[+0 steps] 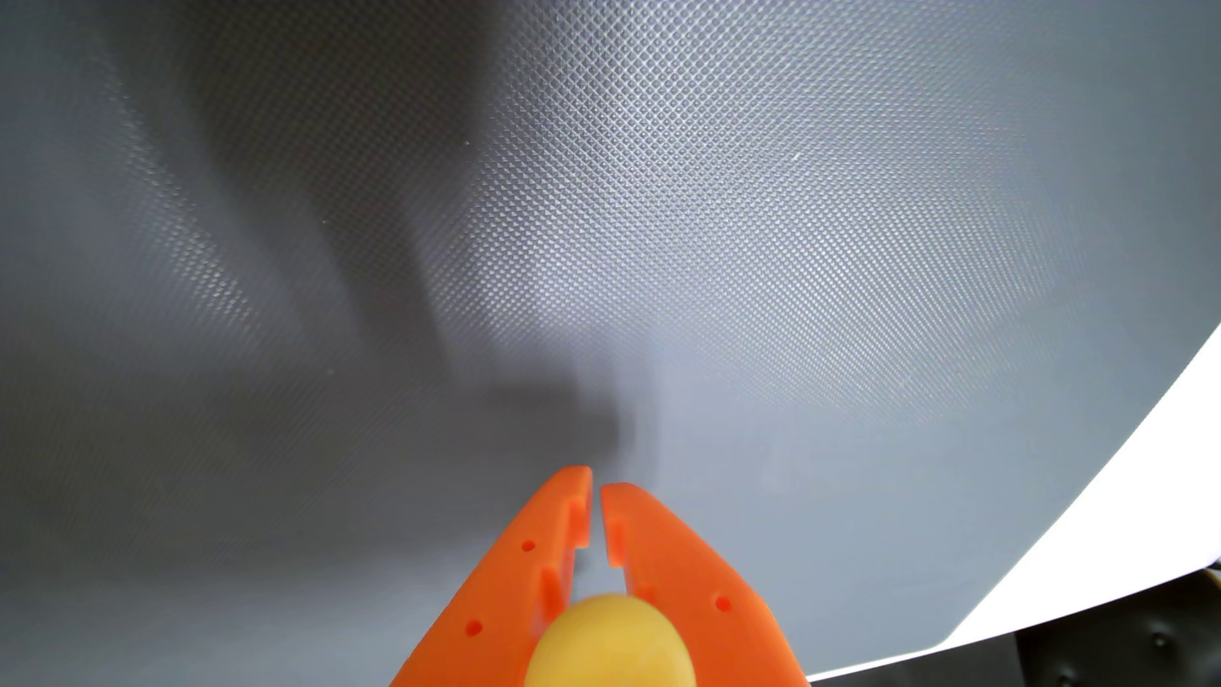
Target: Grab the yellow screwdriver
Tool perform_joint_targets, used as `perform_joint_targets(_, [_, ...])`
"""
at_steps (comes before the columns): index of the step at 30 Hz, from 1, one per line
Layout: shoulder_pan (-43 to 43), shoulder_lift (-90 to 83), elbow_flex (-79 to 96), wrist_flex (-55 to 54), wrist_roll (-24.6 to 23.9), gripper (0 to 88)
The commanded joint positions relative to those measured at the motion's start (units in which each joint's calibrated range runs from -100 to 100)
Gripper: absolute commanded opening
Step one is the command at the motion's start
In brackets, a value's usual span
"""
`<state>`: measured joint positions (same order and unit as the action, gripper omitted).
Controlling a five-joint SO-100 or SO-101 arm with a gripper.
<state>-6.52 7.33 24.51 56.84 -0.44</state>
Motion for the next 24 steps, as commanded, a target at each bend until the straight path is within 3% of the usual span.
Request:
perform_joint_targets(1, [-0.05,-4.4,-2.14,2.13,0.0,0.8])
perform_joint_targets(24, [0.45,-23.26,-2.77,10.96,0.1,0.8])
